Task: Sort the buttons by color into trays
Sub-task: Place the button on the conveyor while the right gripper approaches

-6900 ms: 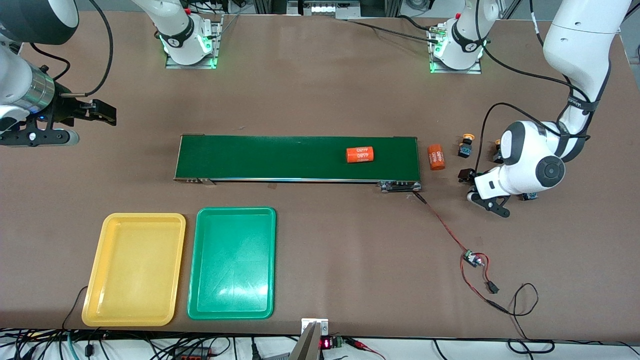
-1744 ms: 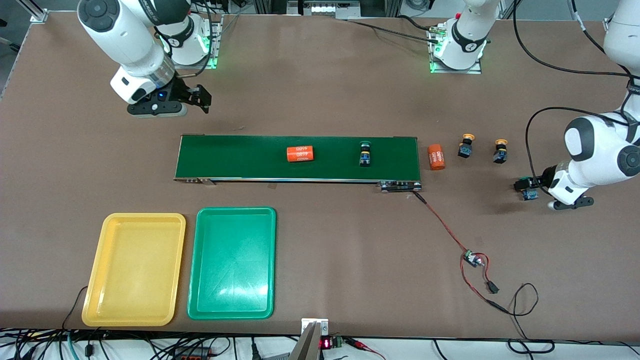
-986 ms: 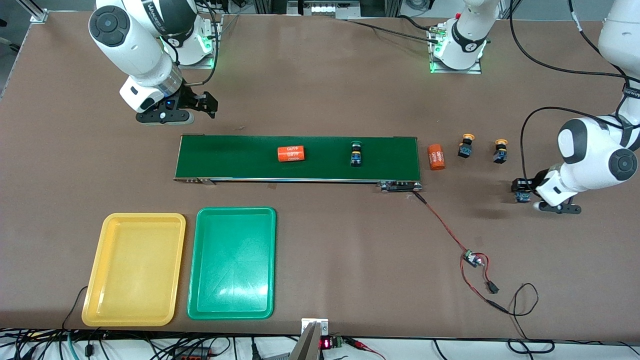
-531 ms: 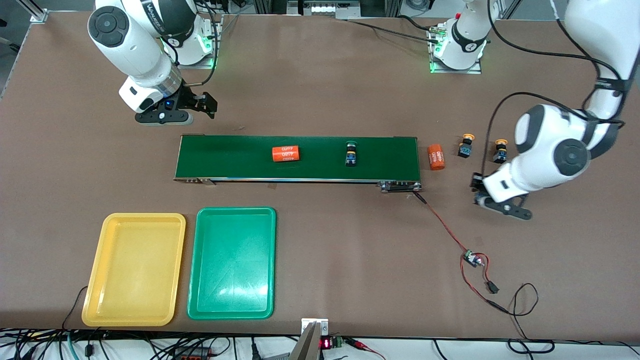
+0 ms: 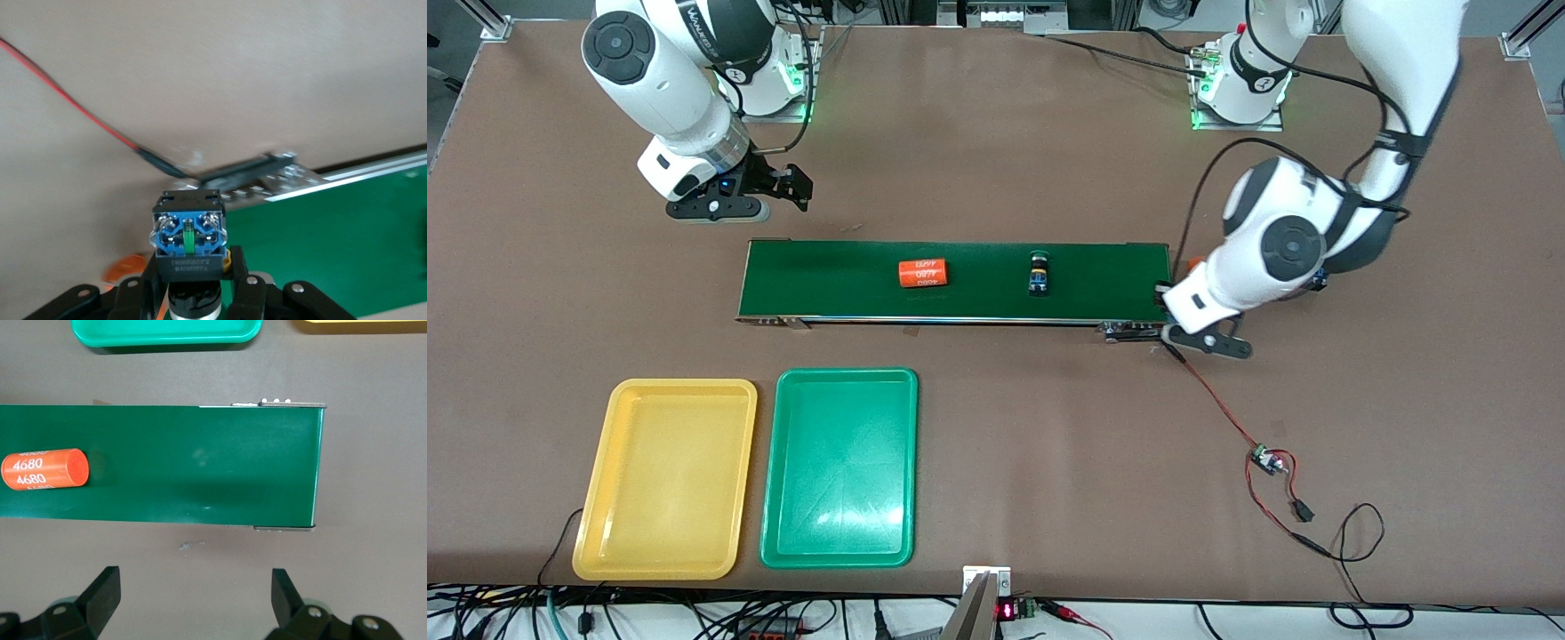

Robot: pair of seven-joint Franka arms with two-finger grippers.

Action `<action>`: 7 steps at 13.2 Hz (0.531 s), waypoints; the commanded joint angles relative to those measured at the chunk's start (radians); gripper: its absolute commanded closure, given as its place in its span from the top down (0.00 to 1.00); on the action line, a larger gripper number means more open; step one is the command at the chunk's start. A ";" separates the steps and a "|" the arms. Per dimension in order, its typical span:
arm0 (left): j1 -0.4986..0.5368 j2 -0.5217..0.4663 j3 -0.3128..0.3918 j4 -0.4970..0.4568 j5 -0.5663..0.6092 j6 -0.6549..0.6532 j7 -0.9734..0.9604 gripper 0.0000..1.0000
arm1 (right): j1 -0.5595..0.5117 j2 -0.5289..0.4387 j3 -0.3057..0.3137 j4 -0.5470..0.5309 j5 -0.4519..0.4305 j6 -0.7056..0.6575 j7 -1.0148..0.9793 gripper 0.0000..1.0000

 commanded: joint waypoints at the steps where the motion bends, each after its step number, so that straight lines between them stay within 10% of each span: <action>1: -0.053 -0.025 -0.023 -0.036 -0.027 -0.010 -0.101 0.00 | -0.017 0.011 0.002 0.015 0.005 0.004 0.001 1.00; 7: -0.081 -0.013 -0.050 -0.096 -0.024 0.006 -0.150 0.09 | -0.028 0.011 0.000 0.015 0.005 0.004 -0.003 1.00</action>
